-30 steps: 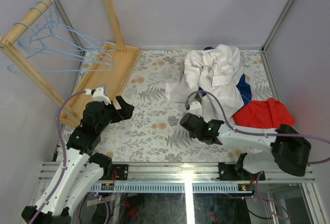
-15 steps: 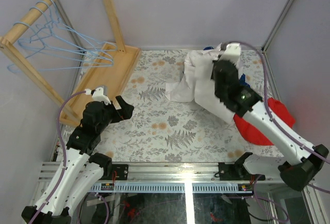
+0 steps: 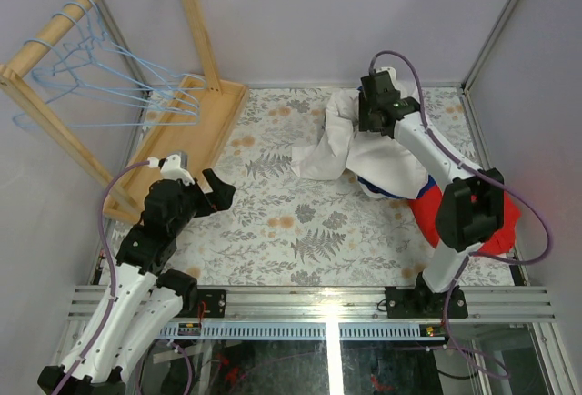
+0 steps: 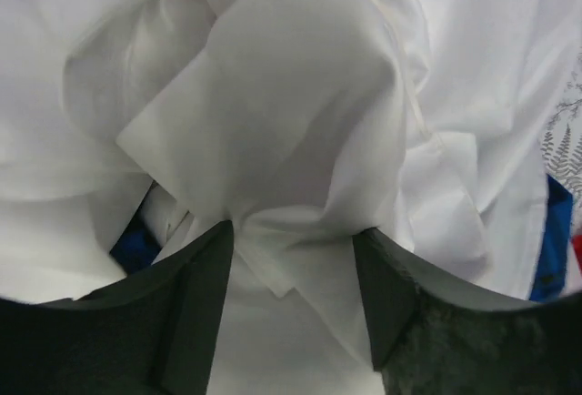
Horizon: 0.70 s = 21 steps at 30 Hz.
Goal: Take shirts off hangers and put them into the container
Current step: Adjust the shirt in the bin.
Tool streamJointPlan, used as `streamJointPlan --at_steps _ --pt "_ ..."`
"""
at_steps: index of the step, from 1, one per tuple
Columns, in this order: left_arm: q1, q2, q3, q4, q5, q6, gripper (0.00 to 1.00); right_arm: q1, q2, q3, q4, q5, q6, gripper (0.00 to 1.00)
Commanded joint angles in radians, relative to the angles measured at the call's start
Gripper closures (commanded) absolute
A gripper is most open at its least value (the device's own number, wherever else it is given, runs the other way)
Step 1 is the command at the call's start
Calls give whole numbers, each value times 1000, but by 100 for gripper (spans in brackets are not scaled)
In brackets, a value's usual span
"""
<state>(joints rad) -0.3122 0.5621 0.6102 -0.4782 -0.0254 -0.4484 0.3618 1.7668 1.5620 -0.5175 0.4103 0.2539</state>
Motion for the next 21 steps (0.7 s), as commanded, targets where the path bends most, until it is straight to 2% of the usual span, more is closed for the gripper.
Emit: streamJointPlan --at_steps 1,2,5,7,9,16,19,21 --pt "7 -4 26 13 -10 -2 0 7 -232 119 9 -77 -27 32" --pt "7 -2 28 13 -11 -1 0 7 -271 113 36 -104 -31 27" --pt "7 4 28 15 -8 -1 0 32 -384 6 154 -238 -81 26" --pt "7 8 30 15 -7 0 0 79 -431 -87 244 -252 -90 23" --pt "7 10 29 14 -6 0 0 134 -428 -144 258 -260 -88 24" --pt "7 9 29 14 -9 0 0 342 -209 -211 254 -250 -46 29" --pt "7 8 29 12 -11 1 0 350 -53 -132 196 -218 6 35" --pt "8 5 29 10 -14 0 0 361 60 -62 151 -209 6 35"
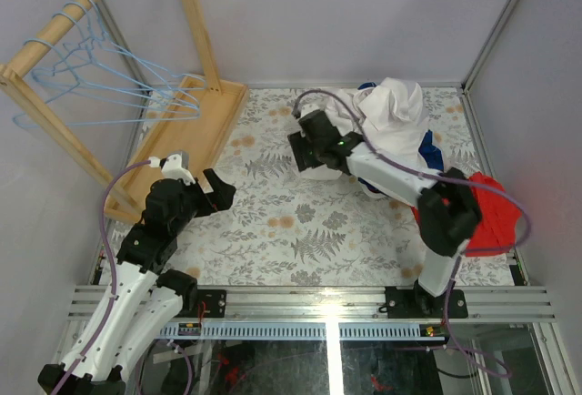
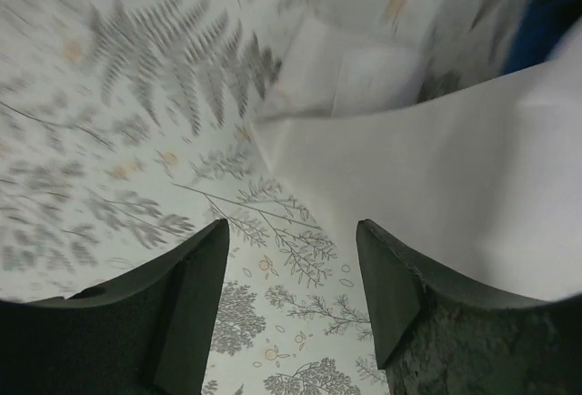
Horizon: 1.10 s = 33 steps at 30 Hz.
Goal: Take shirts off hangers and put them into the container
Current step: Adjust the shirt in the bin.
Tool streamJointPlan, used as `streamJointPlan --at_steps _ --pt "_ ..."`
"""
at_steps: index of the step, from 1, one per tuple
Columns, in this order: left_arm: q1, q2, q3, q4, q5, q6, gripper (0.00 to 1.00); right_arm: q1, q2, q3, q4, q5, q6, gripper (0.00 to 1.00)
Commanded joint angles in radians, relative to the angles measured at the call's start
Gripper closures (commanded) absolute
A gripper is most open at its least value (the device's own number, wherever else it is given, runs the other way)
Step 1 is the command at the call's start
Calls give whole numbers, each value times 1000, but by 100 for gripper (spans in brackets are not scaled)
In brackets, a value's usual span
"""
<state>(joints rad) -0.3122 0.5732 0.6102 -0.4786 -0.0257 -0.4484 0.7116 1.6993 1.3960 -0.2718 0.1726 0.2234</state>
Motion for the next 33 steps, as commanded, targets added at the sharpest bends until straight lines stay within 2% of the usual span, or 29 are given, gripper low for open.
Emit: streamJointPlan --at_steps 1,12,18,21,25,27,30,33 --pt "6 -7 29 11 -16 -1 0 17 168 138 -115 34 28 35" --pt "7 -12 28 11 -20 -1 0 31 466 346 -237 137 -9 23" --pt "7 -11 29 8 -20 0 0 31 562 347 -245 87 -6 28" --pt "7 -16 27 9 -25 -1 0 28 540 296 -206 33 -7 38" --pt "7 -15 26 14 -21 -1 0 27 448 204 -124 23 -9 68" --pt "7 -12 27 14 -18 -1 0 26 415 197 -123 43 -20 89" --pt "8 -9 28 11 -16 -1 0 26 356 220 -153 80 -38 100" --pt "7 -9 29 9 -17 -1 0 26 250 247 -171 93 -43 100"
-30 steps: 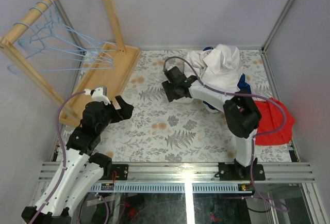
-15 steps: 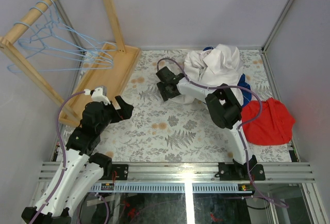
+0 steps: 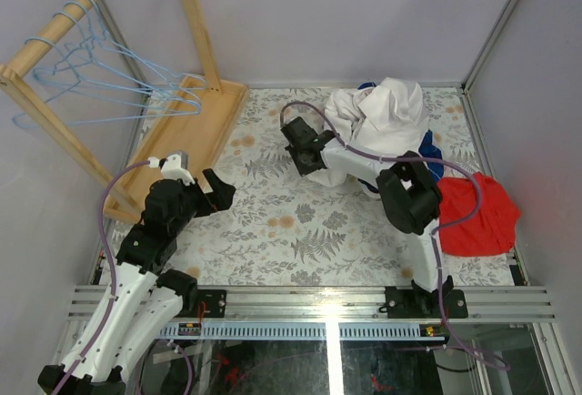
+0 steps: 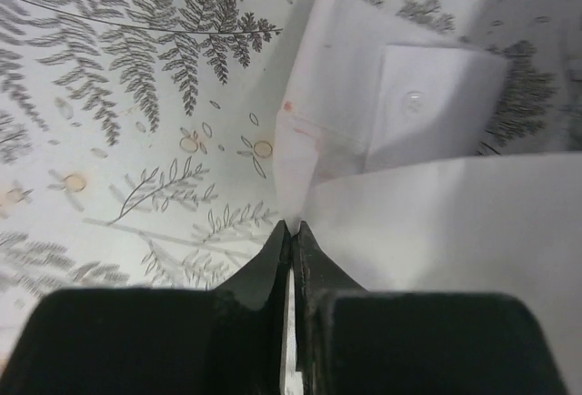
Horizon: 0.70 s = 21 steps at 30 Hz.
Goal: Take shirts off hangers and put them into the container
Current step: Adjust the shirt in the bin.
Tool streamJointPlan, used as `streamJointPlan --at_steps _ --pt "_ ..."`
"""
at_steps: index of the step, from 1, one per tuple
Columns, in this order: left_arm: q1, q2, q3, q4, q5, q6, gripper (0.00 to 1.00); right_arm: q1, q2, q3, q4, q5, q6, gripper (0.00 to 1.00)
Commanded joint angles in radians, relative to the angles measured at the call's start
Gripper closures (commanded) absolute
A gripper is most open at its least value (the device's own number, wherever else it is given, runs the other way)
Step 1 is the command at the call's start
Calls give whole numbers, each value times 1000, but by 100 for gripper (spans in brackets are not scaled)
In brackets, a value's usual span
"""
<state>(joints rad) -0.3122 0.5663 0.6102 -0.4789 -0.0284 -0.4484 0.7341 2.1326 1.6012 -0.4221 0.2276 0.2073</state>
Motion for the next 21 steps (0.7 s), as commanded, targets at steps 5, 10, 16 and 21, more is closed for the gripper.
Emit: streamJointPlan --at_steps 5,10,16,21 --pt "6 -8 28 10 -20 -1 0 2 -470 -40 140 250 -65 100" --pt "6 -7 29 13 -15 -1 0 -69 -647 -136 283 461 -146 100" --pt "7 -8 28 10 -13 -1 0 -337 -648 -183 114 398 50 100" --pt "7 -11 25 14 -12 -1 0 -376 -635 -168 39 257 57 67"
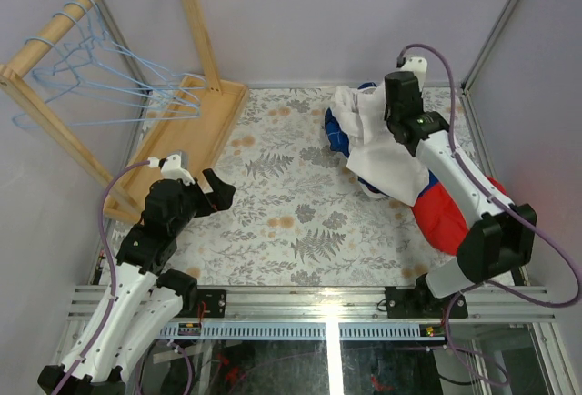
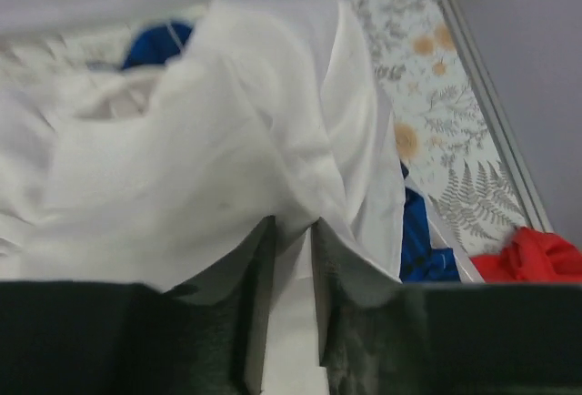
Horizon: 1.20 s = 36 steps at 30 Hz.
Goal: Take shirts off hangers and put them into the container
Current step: Adjust the shirt in the bin, then reset both arms
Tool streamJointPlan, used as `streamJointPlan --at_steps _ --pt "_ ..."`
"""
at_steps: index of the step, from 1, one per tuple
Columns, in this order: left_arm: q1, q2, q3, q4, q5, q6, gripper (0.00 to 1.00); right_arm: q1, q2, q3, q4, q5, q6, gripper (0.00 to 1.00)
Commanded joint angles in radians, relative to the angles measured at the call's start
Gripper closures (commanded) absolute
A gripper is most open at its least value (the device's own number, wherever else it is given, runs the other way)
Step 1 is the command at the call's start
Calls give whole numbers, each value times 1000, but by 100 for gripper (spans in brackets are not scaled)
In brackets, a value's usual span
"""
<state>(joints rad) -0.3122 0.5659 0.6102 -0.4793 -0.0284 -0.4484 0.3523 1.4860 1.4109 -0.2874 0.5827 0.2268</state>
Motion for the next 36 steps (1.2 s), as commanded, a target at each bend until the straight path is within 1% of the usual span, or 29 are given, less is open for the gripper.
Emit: streamJointPlan --at_steps 1,3,6,7,10,13,15,18,21,22,23,26,28,29,30,32,36 --pt "7 -9 26 15 -10 -1 0 5 6 50 -117 -145 28 58" --pt "7 -5 26 15 -4 0 0 6 -21 106 -148 -180 25 44" --pt "7 -3 29 19 2 -1 0 6 -104 150 -165 -168 12 24" --pt "7 -3 29 21 7 0 0 6 -144 141 -160 -157 7 19" --pt "7 -3 45 16 42 5 0 5 -291 51 -104 -150 -11 11" --pt "6 6 85 5 77 -23 0 6 -458 -92 -31 -176 -24 9" --pt "7 18 138 -12 101 -42 0 6 -572 -181 9 -206 -22 9" --pt "7 34 210 -54 115 -62 0 6 -716 -267 -1 -272 32 8" --pt "7 41 270 -100 93 -48 0 5 -785 -272 -96 -373 77 0" --pt "7 41 290 -119 78 -43 0 7 -798 -265 -117 -399 76 1" --pt "7 37 308 -133 59 -39 0 6 -809 -255 -167 -393 71 1" --pt "7 25 369 -171 9 -13 0 5 -824 -210 -259 -226 7 1" --pt "7 15 409 -184 -9 39 0 6 -816 -165 -318 -125 -47 1" --pt "8 10 426 -191 -18 61 0 5 -810 -140 -350 -66 -49 1" --pt "7 6 445 -196 -34 78 0 6 -805 -117 -377 -39 -40 1" --pt "7 -9 458 -207 -83 95 0 5 -815 -100 -409 -59 -24 1" --pt "7 -39 478 -227 -199 113 0 7 -879 -148 -391 -194 20 1"
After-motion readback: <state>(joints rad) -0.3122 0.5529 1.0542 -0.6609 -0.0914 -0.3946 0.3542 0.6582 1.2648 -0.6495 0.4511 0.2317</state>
